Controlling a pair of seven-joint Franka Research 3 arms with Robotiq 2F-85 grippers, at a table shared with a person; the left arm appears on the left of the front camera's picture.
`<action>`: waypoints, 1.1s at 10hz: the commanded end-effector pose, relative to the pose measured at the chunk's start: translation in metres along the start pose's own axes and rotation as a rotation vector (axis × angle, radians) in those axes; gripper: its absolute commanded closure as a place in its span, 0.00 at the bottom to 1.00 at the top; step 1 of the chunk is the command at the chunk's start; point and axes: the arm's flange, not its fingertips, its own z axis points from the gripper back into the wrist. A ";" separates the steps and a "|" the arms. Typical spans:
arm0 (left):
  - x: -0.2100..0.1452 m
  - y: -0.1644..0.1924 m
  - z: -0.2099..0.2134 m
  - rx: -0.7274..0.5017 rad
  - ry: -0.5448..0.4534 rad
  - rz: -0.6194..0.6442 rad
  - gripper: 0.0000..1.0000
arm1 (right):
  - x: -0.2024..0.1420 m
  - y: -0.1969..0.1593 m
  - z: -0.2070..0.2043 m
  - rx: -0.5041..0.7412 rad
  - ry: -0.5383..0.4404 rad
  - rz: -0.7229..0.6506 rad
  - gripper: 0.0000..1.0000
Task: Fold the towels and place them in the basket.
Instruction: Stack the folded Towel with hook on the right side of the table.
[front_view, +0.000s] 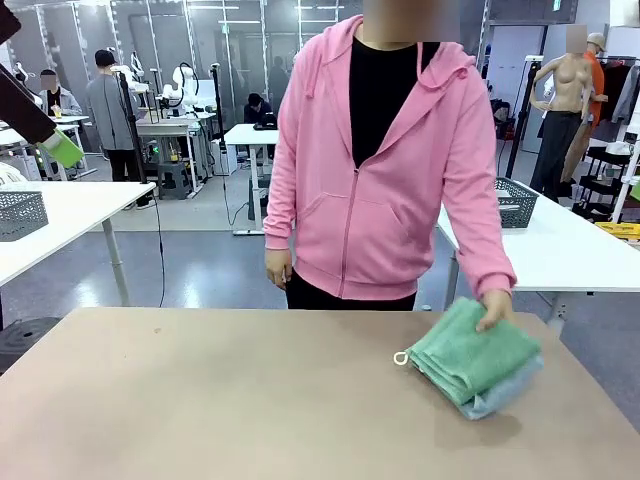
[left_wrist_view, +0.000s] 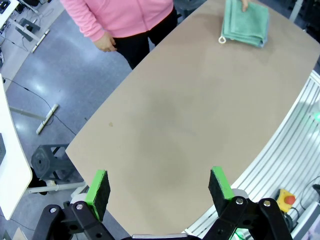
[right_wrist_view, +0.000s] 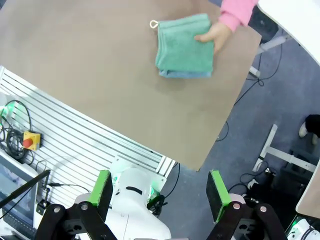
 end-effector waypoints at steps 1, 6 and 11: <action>0.000 -0.001 0.001 -0.003 -0.003 0.003 0.00 | 0.001 -0.001 0.001 -0.020 -0.005 -0.004 0.06; 0.000 -0.001 0.001 -0.003 -0.003 0.003 0.00 | 0.001 -0.001 0.001 -0.020 -0.005 -0.004 0.06; 0.000 -0.001 0.001 -0.003 -0.003 0.003 0.00 | 0.001 -0.001 0.001 -0.020 -0.005 -0.004 0.06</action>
